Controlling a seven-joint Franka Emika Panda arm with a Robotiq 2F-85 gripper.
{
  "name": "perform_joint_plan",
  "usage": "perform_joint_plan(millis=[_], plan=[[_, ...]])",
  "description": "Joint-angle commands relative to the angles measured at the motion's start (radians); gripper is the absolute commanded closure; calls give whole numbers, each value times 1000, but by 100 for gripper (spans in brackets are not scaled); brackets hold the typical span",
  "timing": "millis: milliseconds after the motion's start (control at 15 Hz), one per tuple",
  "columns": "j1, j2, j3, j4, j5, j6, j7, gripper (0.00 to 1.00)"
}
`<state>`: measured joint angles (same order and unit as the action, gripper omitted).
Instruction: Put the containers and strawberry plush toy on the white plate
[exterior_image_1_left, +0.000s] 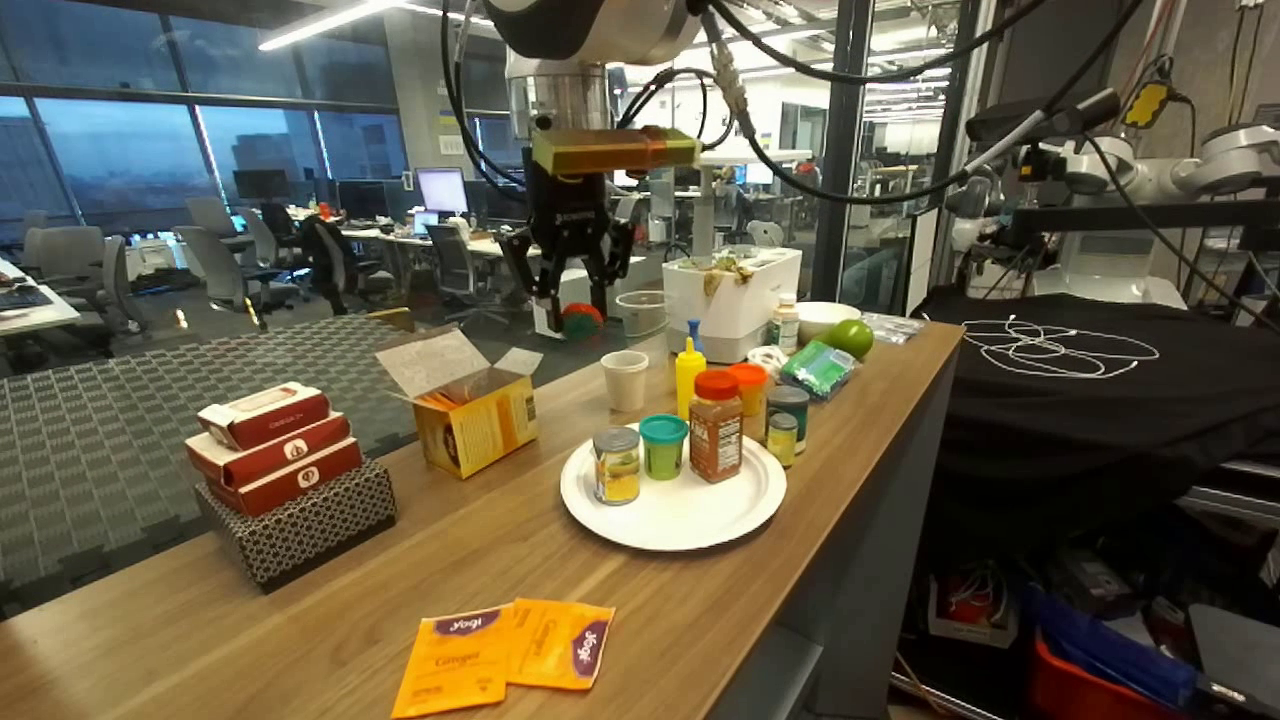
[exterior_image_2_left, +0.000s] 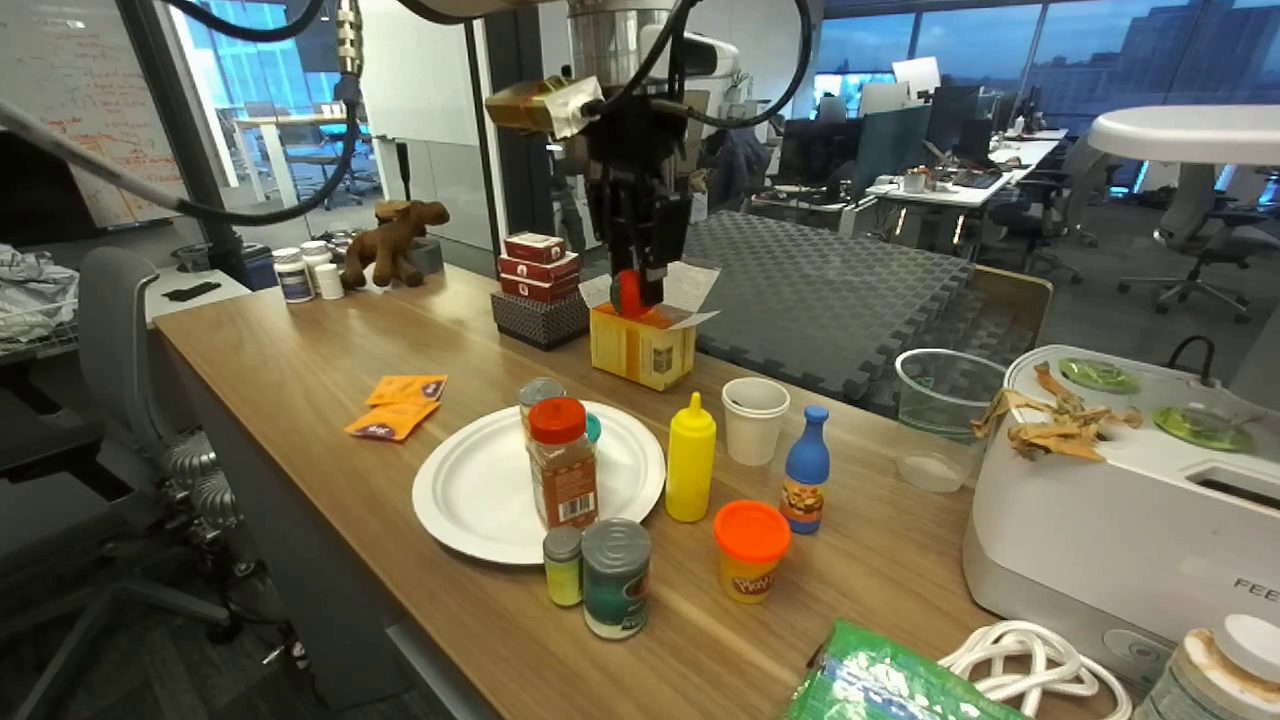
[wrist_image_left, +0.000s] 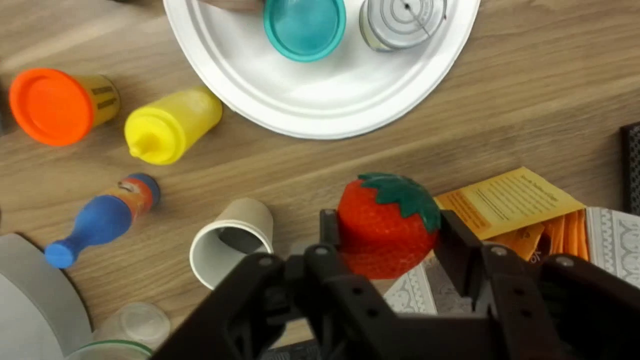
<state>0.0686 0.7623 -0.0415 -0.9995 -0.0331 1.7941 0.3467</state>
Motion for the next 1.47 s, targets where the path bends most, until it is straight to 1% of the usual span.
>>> perform_joint_plan(millis=[0, 133, 333, 533, 733, 1067, 1400], plan=[[6, -143, -10, -243, -16, 48, 12, 74], [4, -180, -12, -332, -16, 81, -9, 74], [-7, -206, -7, -439, -5, 174, -26, 74], [-12, -217, -8, -519, -10, 302, -45, 74], [-13, -237, -13, -587, -16, 394, -60, 74], [-15, -276, -14, -660, -15, 455, -81, 74], [-12, -283, -8, -668, -18, 462, -110, 74]])
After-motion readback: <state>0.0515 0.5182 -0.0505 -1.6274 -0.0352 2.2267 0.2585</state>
